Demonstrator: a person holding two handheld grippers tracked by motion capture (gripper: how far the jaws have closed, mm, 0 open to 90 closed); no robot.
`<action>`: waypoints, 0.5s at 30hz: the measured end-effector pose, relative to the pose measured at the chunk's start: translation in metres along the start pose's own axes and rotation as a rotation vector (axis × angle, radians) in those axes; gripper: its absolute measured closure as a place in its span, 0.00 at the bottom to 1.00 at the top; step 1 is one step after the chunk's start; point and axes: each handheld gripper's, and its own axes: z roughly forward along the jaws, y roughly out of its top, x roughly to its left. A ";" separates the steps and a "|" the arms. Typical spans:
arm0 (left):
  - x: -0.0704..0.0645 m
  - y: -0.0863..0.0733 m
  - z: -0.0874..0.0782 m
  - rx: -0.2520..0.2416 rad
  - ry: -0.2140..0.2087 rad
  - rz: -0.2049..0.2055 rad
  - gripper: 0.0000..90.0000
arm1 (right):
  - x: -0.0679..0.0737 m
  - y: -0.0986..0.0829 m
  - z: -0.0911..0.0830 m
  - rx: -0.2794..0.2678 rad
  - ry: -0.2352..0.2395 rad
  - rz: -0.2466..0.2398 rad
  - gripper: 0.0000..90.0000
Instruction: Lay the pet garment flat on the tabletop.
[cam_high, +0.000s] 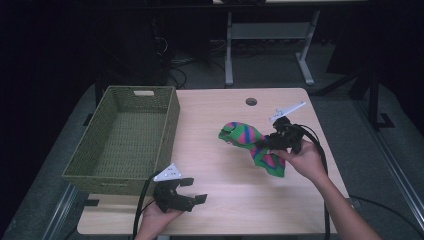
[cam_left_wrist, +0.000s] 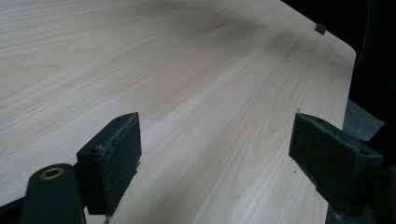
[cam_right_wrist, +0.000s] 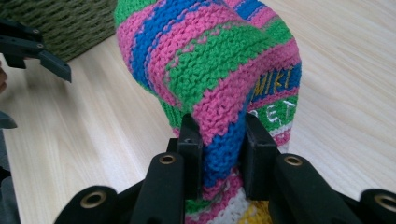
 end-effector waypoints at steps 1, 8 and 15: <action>0.000 0.000 0.000 -0.001 -0.001 0.000 0.18 | 0.001 -0.001 0.000 -0.002 0.004 0.006 0.81; -0.001 0.000 0.000 0.001 0.000 0.007 0.18 | 0.007 -0.009 0.003 -0.008 0.023 0.001 0.81; 0.001 0.000 -0.001 -0.002 -0.002 -0.005 0.18 | 0.011 -0.017 0.011 0.001 0.036 -0.009 0.80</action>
